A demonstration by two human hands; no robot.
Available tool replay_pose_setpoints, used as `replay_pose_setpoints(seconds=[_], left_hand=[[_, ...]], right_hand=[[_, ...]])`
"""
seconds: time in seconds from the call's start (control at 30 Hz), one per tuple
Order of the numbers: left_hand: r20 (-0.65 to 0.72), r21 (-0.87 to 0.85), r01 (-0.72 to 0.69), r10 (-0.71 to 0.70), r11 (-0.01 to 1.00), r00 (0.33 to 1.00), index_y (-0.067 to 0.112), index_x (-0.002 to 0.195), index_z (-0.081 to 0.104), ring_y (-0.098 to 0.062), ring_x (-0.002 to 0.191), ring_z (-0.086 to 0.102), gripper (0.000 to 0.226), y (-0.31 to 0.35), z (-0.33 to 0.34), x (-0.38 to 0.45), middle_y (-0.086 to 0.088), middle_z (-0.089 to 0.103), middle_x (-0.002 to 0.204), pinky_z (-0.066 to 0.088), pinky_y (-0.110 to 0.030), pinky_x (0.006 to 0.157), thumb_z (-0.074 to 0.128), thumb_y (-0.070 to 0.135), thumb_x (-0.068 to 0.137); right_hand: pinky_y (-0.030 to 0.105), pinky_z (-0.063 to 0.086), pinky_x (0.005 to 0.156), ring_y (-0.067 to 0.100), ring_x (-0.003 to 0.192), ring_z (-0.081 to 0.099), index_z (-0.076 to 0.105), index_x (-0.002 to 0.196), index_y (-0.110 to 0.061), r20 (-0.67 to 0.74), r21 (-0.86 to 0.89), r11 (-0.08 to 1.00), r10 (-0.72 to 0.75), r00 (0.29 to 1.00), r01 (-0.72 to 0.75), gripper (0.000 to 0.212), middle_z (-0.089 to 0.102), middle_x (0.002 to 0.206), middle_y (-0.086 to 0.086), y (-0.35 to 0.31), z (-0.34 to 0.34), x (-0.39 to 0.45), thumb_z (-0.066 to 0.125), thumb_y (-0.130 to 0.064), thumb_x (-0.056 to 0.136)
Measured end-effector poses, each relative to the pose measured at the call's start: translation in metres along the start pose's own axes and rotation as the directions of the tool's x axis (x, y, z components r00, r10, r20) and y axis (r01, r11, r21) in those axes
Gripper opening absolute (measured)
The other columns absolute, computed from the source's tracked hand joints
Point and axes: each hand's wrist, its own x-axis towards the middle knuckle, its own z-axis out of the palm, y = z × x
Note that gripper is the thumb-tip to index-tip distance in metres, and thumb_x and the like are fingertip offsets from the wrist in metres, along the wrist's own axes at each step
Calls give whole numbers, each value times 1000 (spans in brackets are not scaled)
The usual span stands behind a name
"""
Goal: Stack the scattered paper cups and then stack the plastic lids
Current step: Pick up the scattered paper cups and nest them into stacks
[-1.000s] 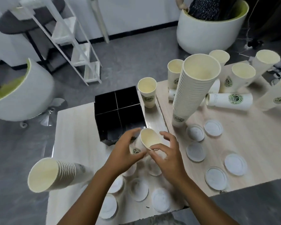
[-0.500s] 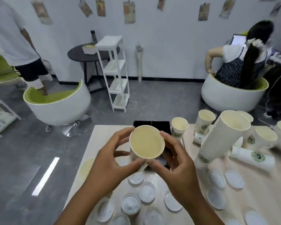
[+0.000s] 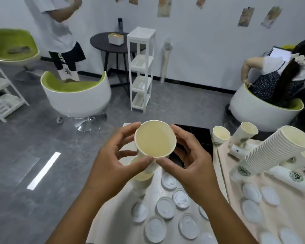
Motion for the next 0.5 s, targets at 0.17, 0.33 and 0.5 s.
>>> replay_pose_setpoints(seconds=[0.17, 0.33, 0.5], left_hand=[[33, -32, 55, -54, 998, 998, 39, 139, 56, -7, 129, 61, 79, -42, -12, 8, 21, 65, 136, 60, -36, 93, 84, 48, 66], [121, 91, 144, -154, 985, 981, 43, 142, 52, 2, 131, 55, 80, -114, -10, 8, 31, 57, 140, 53, -39, 106, 79, 59, 69], [202, 151, 183, -212, 971, 956, 45, 143, 48, 6, 134, 49, 77, -158, -10, -8, 32, 50, 148, 51, -38, 109, 86, 49, 76]], right_hand=[[34, 51, 109, 11, 135, 56, 53, 145, -25, -22, -3, 996, 88, 996, -88, 77, 60, 143, -8, 26, 25, 5, 87, -25, 76], [37, 48, 113, 5, 135, 53, 50, 145, -32, -44, -114, 955, 271, 961, -275, 73, 57, 144, -12, 92, 44, -6, 86, -19, 84], [38, 48, 112, -3, 134, 46, 46, 143, -42, -55, -197, 899, 389, 920, -392, 71, 50, 142, -24, 129, 56, -27, 85, -31, 84]])
